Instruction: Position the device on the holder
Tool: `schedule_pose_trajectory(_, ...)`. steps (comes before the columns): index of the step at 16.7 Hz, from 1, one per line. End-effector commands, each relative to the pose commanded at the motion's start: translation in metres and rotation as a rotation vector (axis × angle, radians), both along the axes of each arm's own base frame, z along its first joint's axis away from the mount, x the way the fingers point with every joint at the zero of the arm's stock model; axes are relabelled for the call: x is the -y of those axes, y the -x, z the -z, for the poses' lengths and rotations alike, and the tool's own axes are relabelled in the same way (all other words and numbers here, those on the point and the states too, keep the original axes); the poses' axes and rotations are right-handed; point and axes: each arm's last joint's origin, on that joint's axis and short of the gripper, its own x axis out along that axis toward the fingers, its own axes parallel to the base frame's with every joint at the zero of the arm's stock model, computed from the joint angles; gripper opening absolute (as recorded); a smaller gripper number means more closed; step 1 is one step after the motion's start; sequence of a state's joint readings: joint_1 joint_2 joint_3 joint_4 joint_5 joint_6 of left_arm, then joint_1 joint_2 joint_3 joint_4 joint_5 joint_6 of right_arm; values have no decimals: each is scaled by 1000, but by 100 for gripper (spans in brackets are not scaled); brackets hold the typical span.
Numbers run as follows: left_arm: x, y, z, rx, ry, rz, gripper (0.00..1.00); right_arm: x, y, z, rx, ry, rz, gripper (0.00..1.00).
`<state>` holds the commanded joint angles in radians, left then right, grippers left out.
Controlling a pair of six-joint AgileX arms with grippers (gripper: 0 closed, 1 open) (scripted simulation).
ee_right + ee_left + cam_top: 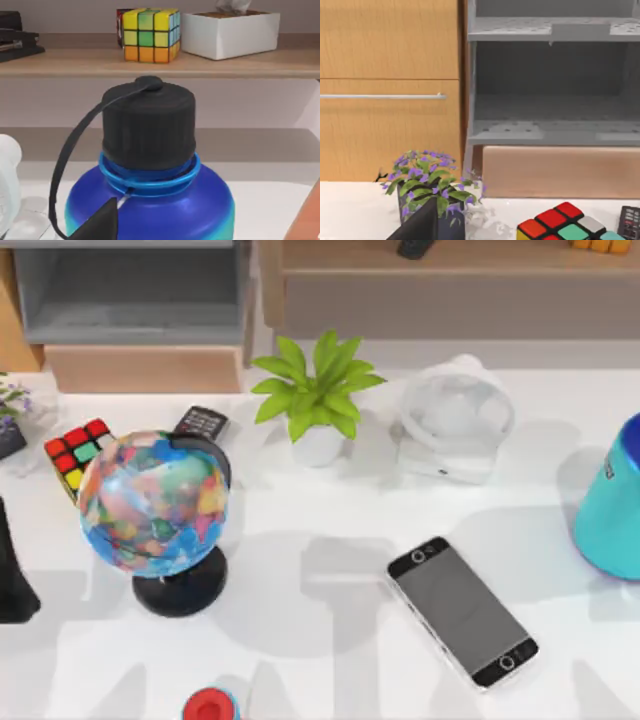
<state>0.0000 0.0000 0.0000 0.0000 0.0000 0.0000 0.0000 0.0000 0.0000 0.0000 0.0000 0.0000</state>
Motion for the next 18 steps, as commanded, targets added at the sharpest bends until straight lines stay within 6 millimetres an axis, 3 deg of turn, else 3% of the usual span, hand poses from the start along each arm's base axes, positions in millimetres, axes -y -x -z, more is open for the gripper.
schedule_pose_trajectory(3, 0, 0, 0, 0, 0, 0, 100, 0, 0, -2, -2, 2, 2, 100)
schedule_pose_trajectory(5, 0, 0, 0, 0, 0, 0, 100, -1, 1, -14, -10, 11, 5, 100)
schedule_pose_trajectory(8, 0, 0, 0, 0, 0, 0, 100, -5, -1, -49, -38, 26, -8, 100)
schedule_pose_trajectory(11, 0, 0, 0, 0, 0, 0, 100, -10, -9, -101, -91, 53, -18, 100)
schedule_pose_trajectory(15, 0, 0, 0, 0, 0, 0, 100, -24, -43, -176, -219, 88, -49, 100)
schedule_pose_trajectory(18, 0, 0, 0, 0, 0, 0, 100, -47, -91, -203, -396, 112, -107, 100)
